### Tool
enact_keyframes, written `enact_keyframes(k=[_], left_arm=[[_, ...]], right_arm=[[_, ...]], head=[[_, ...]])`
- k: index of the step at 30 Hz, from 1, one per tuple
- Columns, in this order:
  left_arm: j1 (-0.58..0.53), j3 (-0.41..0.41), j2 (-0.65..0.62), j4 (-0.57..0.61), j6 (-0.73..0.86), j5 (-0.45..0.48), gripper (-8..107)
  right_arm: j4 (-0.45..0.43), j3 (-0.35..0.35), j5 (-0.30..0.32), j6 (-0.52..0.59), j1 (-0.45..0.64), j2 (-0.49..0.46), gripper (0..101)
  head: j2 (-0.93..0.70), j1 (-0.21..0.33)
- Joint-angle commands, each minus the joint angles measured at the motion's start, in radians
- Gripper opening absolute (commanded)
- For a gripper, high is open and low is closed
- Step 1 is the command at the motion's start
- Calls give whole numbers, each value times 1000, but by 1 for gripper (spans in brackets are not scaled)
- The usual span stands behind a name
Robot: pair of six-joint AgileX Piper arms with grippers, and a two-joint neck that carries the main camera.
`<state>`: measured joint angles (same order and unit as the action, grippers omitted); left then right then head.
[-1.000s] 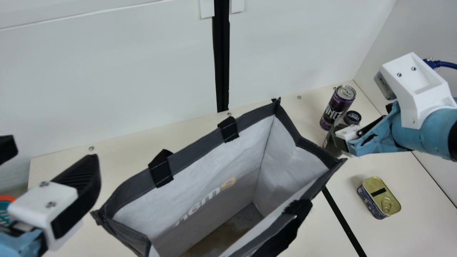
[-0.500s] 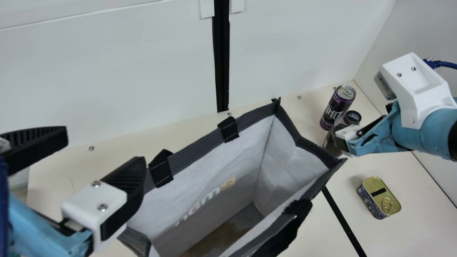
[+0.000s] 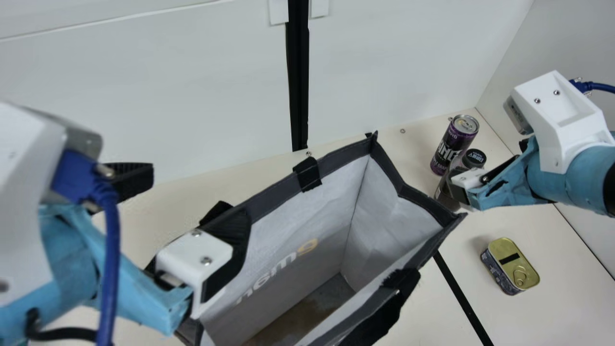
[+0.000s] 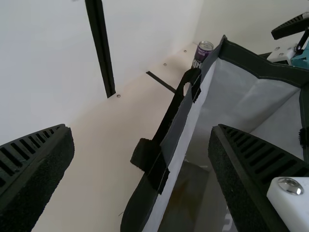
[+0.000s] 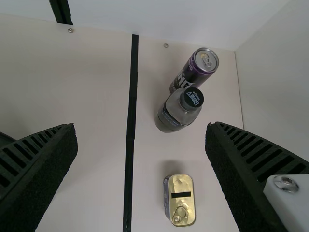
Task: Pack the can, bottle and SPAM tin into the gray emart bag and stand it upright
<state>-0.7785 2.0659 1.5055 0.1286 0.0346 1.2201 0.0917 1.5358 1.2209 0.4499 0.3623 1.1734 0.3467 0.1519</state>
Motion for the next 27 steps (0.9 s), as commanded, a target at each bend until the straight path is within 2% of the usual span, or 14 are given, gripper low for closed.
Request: enact_keyframes(k=[1,14,27], left_arm=[[-8,8,16,2,4,0,90],[-52,59,113,7,38,0,90],[-29,52,171,32,80,0,90]], right_arm=[[0,0,0,0,0,0,95],[0,0,0,0,0,0,95],[0,0,0,0,0,0,95]], head=[[2,23],[2,23],[2,23]])
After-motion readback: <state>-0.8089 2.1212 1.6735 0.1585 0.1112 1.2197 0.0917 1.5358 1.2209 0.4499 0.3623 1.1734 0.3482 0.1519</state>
